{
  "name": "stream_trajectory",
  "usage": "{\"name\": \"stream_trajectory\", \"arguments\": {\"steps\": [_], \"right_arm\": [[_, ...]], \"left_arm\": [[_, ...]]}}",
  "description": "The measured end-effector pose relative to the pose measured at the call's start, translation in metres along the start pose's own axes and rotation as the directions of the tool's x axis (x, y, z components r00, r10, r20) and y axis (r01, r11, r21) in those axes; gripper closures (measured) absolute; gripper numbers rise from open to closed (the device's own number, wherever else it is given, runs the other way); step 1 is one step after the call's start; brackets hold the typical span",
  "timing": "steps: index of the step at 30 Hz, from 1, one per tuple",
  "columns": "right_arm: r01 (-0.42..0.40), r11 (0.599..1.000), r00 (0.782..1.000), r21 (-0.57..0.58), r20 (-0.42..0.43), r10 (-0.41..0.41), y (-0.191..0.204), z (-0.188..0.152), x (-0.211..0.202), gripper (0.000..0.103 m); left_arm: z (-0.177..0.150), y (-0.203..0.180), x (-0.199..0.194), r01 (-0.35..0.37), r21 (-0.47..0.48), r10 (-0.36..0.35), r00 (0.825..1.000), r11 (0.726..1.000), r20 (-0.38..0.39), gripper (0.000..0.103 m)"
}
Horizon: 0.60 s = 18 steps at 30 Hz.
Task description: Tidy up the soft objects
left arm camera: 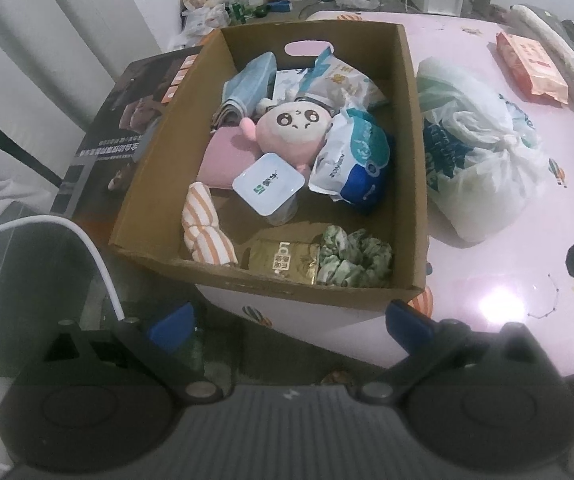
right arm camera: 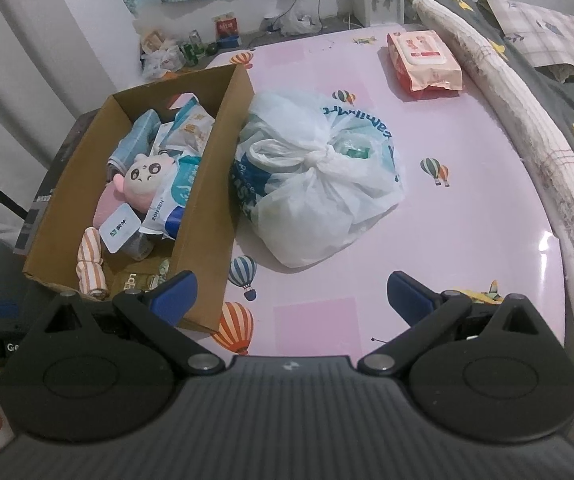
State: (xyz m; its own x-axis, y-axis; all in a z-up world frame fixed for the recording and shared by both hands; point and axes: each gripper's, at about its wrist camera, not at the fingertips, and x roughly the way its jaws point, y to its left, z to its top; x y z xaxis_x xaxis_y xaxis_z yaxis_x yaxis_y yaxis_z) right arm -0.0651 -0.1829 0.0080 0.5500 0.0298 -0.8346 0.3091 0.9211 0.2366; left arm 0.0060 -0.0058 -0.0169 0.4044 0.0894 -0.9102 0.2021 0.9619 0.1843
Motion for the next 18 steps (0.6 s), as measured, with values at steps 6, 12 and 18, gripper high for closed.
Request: {"name": "stream_trajectory", "arguments": {"steps": [6, 12, 18], "right_arm": [[0.005, 1.0, 1.0, -0.01, -0.001, -0.005, 0.0002, 0.0011, 0.0035, 0.001], [0.004, 1.0, 1.0, -0.02, -0.005, -0.004, 0.0002, 0.0026, 0.0053, 0.001], [0.003, 1.0, 1.0, -0.025, -0.009, -0.003, -0.0002, 0.0049, 0.007, 0.001]], "left_arm": [[0.0012, -0.0061, 0.0021, 0.004, 0.017, -0.004, 1.0, 1.0, -0.001, 0.0], [0.0037, -0.0086, 0.001, 0.001, 0.022, -0.001, 1.0, 1.0, 0.007, 0.0], [0.0065, -0.0099, 0.0018, 0.004, 0.031, -0.005, 1.0, 1.0, 0.006, 0.0]]}}
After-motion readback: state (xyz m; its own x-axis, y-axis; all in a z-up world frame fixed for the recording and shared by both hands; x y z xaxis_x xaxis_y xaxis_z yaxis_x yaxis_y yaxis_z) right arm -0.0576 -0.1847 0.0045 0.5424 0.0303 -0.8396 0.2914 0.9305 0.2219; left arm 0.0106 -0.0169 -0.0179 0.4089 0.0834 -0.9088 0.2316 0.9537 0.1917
